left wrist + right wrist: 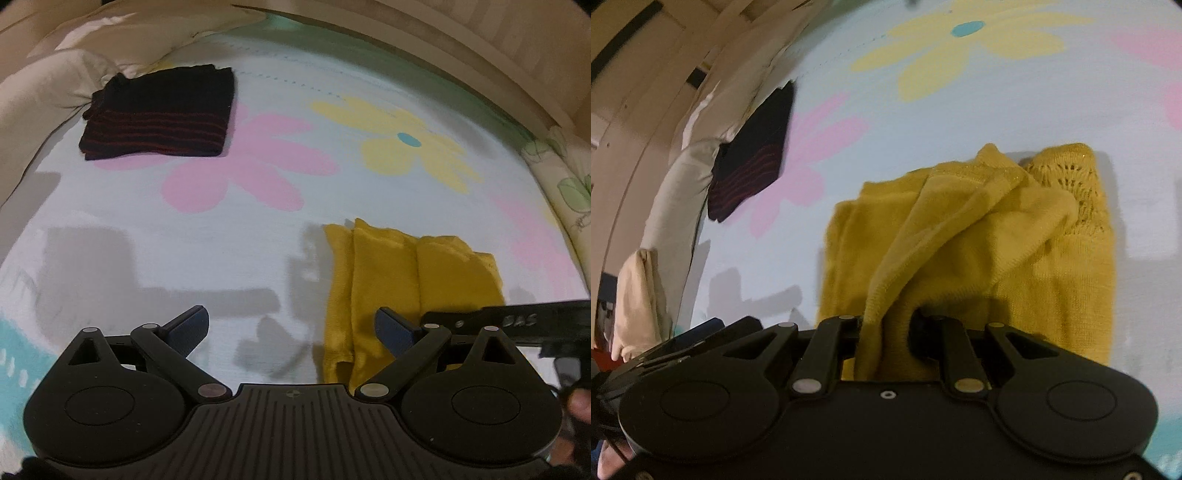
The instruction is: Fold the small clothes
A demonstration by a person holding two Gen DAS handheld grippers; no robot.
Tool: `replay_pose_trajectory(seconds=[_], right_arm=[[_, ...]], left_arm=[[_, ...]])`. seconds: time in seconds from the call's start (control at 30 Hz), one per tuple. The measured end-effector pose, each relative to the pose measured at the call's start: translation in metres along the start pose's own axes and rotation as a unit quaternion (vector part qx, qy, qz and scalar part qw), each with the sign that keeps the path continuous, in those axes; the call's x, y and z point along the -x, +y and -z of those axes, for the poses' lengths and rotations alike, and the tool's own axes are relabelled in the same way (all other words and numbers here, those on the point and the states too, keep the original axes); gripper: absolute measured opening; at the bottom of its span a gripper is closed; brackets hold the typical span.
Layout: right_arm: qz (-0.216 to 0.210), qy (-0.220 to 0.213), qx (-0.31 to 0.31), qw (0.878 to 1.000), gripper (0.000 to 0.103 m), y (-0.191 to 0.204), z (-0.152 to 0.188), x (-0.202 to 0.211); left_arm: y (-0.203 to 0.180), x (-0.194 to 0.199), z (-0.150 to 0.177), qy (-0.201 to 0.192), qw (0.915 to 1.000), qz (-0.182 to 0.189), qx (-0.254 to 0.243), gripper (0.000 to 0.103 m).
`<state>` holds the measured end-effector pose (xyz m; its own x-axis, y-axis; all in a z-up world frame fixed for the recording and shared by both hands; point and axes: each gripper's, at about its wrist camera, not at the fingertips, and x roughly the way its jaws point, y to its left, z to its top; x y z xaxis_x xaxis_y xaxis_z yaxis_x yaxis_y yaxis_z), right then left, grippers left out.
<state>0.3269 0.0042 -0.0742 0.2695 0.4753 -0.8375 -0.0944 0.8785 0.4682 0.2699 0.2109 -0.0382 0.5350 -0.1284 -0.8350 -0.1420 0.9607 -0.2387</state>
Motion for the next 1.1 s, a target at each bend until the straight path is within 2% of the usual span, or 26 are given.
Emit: replay_pose_trajectory(seconds=[0.1,0.17,0.23,0.33,0.5,0.63,0.7,0.87,1.0,1.1], right_arm=[[0.027,0.005,0.024,0.999,0.034,0.017,0.002,-0.010],[0.023,0.010,0.023,0.999,0.053,0.022,0.002,-0.012],[0.002,0.009,0.025,1.000,0.063,0.029,0.001,-0.011],[-0.024,-0.004,0.025,0.999,0.064,0.035,0.000,-0.003],[-0.118,-0.020,-0.024,0.992,0.064,0.017,-0.004,0.015],[-0.141,-0.037,-0.039,0.989,0.064,0.007,-0.008,0.030],[-0.137,-0.044,-0.037,0.989,0.064,0.000,-0.009,0.038],[-0.088,-0.034,-0.018,0.995,0.064,-0.017,0.001,0.043],[-0.061,-0.011,0.002,0.998,0.064,-0.031,0.023,0.038],[-0.047,0.010,0.024,0.999,0.064,-0.037,0.044,0.034]], left_arm=[[0.004,0.000,0.000,0.002,1.0000,0.000,0.008,0.097],[0.006,0.000,0.000,0.003,0.9999,-0.001,0.011,0.097],[0.009,0.000,0.000,0.003,0.9998,0.002,0.018,0.097],[0.012,0.001,-0.001,0.004,0.9994,0.006,0.033,0.097],[0.017,0.005,-0.003,-0.004,0.9989,0.005,0.047,0.097],[0.014,0.007,-0.002,-0.005,0.9989,0.008,0.045,0.097],[0.008,0.007,-0.001,-0.005,0.9993,0.014,0.035,0.097],[-0.013,0.002,0.004,-0.001,0.9998,0.019,-0.008,0.097],[-0.035,-0.011,0.017,0.022,0.9980,0.033,-0.049,0.097],[-0.052,-0.024,0.034,0.054,0.9927,0.039,-0.100,0.097]])
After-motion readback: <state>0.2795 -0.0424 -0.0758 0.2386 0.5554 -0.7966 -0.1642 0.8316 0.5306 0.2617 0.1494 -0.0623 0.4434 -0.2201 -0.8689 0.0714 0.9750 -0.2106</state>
